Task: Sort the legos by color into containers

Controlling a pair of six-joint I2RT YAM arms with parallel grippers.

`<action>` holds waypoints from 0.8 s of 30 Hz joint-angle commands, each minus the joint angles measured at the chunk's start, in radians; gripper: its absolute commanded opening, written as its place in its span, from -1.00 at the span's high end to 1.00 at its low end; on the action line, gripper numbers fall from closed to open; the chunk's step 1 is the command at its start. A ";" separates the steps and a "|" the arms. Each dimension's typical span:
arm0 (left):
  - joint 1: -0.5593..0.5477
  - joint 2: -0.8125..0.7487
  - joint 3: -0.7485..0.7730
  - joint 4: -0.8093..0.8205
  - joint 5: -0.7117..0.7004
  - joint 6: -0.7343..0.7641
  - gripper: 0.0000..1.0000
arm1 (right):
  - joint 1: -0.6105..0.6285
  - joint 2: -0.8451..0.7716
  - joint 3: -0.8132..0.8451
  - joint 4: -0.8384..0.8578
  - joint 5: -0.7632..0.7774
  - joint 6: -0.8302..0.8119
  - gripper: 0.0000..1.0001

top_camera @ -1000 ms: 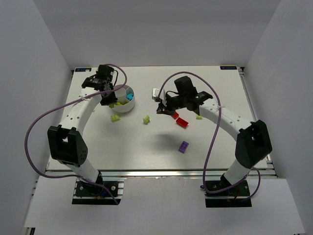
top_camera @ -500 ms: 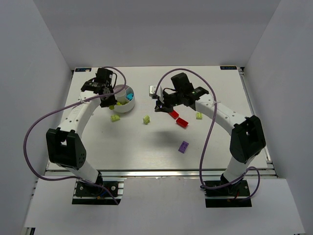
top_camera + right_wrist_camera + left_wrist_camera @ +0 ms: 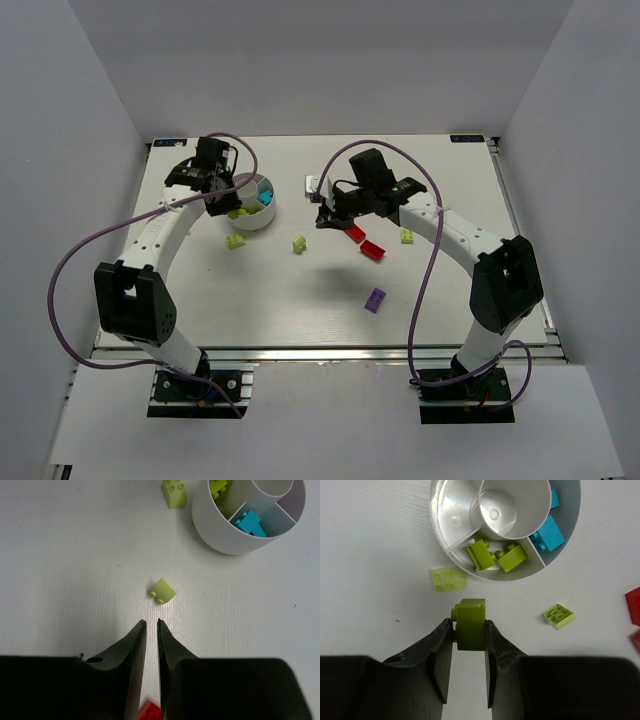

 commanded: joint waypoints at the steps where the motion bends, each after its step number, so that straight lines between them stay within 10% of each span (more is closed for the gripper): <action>1: 0.011 -0.029 0.012 0.042 0.048 -0.043 1.00 | 0.000 -0.040 0.003 0.056 -0.029 -0.008 0.59; 24: 0.162 -0.075 -0.182 0.337 0.332 -0.577 1.00 | -0.060 -0.221 -0.284 0.455 -0.089 0.210 0.53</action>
